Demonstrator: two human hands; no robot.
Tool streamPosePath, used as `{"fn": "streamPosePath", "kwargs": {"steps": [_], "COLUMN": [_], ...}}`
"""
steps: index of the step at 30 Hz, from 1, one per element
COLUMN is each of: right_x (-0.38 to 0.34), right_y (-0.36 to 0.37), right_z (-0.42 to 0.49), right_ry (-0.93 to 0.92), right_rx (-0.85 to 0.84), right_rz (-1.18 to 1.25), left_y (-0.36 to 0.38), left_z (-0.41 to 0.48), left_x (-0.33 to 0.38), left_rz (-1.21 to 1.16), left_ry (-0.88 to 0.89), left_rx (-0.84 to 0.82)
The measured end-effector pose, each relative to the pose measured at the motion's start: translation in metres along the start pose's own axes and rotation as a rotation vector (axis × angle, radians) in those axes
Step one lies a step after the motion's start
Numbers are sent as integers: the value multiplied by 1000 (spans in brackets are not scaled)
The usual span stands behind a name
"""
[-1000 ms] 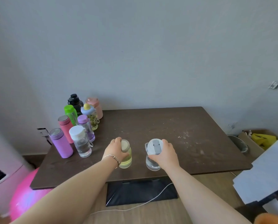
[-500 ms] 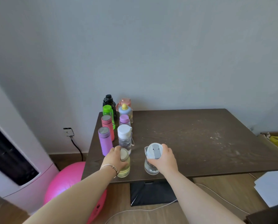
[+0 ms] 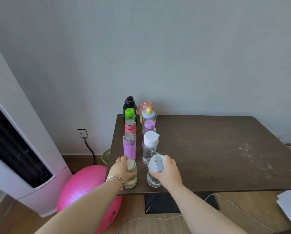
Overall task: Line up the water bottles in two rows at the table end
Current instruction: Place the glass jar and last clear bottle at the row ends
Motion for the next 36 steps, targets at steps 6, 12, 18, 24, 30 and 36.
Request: {"fn": "streamPosePath", "kwargs": {"steps": [6,12,18,24,30,36], "right_x": [-2,-4,-4,-4,-6,-10], "right_y": [19,31,35,37,37,35], "right_z": [4,5,8,6,5,5], "right_ry": [-18,-31,-46,-68,-84,-108], "right_rx": [-17,-38,-50,-74,-95,-121], "right_rz": [7,10,5,-12,-58,-143], "left_y": [13,15,19,25,28,33], "left_z": [8,16,22,24,25,23], "left_x": [-5,-11,-17,-14,-9,-8], "left_rz": [-1,-3,-1,17,86,153], "left_ry": [-20,-40,-46,-8,30,40], "left_rx": [-23,-18,-13,-32,-62,-93]}}
Point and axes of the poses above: each hand's wrist, its own z-axis towards the middle knuckle, its own y-axis out of the palm, x = y × z, the point moved 8 cm from there along z, towards the middle knuckle, and after that the axes turned 12 degrees about x, right-handed, at the moved point
